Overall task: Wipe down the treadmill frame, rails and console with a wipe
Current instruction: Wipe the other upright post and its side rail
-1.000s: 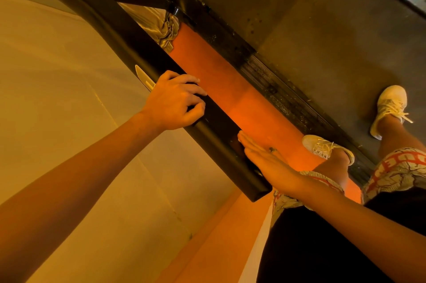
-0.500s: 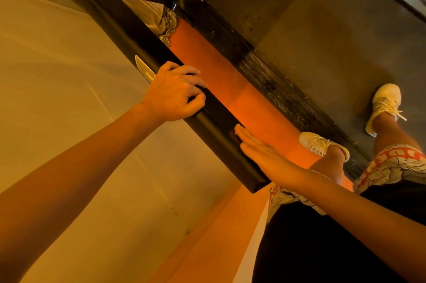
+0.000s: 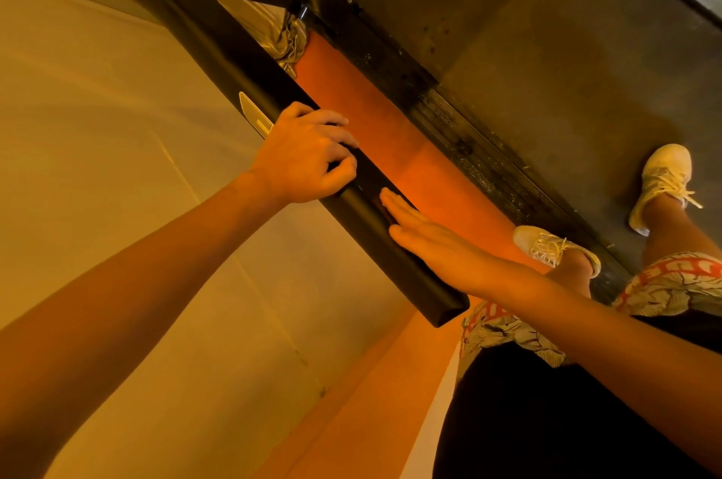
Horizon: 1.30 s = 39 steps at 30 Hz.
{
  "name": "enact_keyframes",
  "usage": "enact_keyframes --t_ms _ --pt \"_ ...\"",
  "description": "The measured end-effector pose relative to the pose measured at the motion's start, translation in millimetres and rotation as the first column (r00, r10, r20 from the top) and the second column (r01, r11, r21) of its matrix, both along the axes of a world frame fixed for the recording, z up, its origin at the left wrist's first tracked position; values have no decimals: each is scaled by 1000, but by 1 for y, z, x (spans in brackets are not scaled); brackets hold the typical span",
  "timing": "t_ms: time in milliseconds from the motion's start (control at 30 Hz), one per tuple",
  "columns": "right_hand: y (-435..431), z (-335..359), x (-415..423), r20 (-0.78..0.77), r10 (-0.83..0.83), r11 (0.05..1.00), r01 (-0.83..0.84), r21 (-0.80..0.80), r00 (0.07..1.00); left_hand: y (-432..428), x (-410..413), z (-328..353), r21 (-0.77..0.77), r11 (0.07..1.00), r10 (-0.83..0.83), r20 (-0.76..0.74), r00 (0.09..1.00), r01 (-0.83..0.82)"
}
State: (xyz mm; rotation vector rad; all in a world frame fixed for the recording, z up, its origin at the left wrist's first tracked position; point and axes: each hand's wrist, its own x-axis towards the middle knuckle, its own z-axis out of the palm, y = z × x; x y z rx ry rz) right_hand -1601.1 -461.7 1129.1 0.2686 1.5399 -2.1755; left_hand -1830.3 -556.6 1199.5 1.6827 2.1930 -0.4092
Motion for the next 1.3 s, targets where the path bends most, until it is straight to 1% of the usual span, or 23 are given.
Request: enact_keyframes --t_ms 100,133,267,333,467,567,733,800,900,967,1133,1233,1300 --pt "-4 2 20 -50 -41 996 36 -80 998 0 0 0 7 1000 1 4 1000 -1" --pt "-5 3 22 -63 -65 995 60 -81 996 0 0 0 12 1000 1 2 1000 -1" --pt "-6 -1 7 -175 -107 989 122 78 979 0 0 -1 17 1000 8 0 1000 -8" --pt "-4 3 -6 -236 -130 984 155 92 963 0 1 -1 24 1000 11 0 1000 -11" --pt "-6 5 -16 -325 -231 953 281 116 917 -3 2 1 127 991 37 -2 999 -37" --pt "-6 -2 -12 -413 -256 912 360 198 874 -9 10 0 257 957 140 2 990 -136" --pt "16 -10 -17 -577 -75 865 341 368 813 -20 33 -2 430 857 341 -64 938 -282" --pt "28 -9 -21 -626 5 827 349 442 780 -23 41 -2 484 818 397 -85 914 -310" --pt "46 -6 -29 -688 126 743 391 543 715 -20 54 0 551 760 473 -104 875 -345" --pt "59 -3 -34 -716 178 700 425 574 675 -16 64 3 589 723 514 -109 851 -361" --pt "93 10 -43 -763 212 623 517 587 610 1 86 15 650 630 607 -70 791 -426" --pt "119 22 -51 -759 294 572 530 626 580 16 99 23 670 578 663 -54 746 -465" --pt "139 31 -56 -752 346 563 517 645 561 29 111 28 676 536 708 -35 706 -505"
